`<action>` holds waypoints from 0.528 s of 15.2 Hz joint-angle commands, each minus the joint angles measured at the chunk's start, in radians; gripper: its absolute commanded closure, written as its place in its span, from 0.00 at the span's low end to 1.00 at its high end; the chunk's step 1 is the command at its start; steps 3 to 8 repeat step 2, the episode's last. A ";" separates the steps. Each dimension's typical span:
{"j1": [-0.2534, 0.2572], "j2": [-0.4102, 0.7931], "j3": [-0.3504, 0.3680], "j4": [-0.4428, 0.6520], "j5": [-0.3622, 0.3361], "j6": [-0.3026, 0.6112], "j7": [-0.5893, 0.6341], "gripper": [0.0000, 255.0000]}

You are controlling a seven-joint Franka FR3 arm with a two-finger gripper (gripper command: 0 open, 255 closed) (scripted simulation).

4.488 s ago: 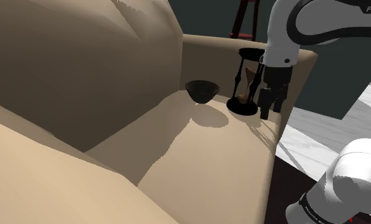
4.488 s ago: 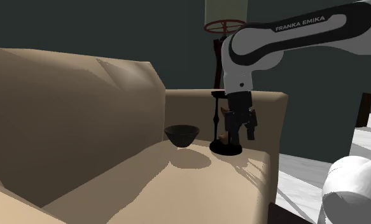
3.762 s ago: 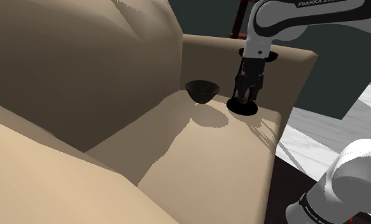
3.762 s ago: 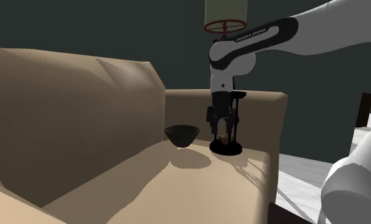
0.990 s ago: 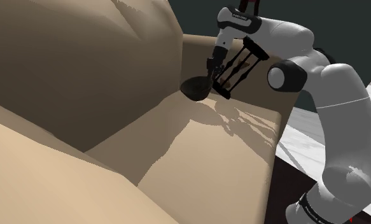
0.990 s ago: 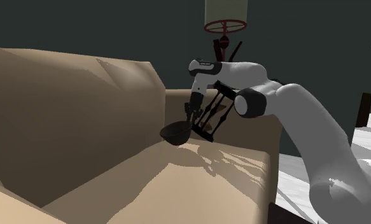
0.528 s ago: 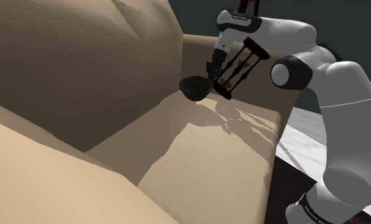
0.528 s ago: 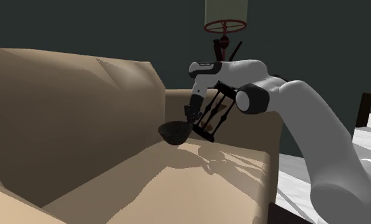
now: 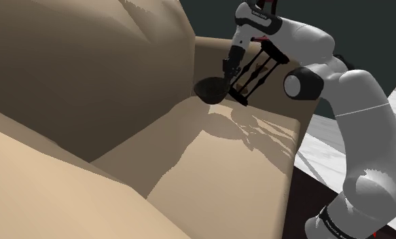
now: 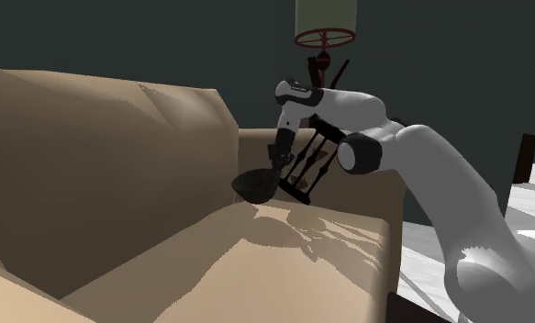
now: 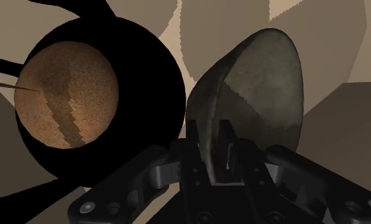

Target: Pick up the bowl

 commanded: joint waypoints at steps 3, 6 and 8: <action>-0.012 0.026 0.008 0.064 0.006 -0.032 0.019 1.00; -0.012 0.026 0.008 0.064 0.006 -0.032 0.019 1.00; -0.012 0.026 0.008 0.064 0.006 -0.032 0.019 1.00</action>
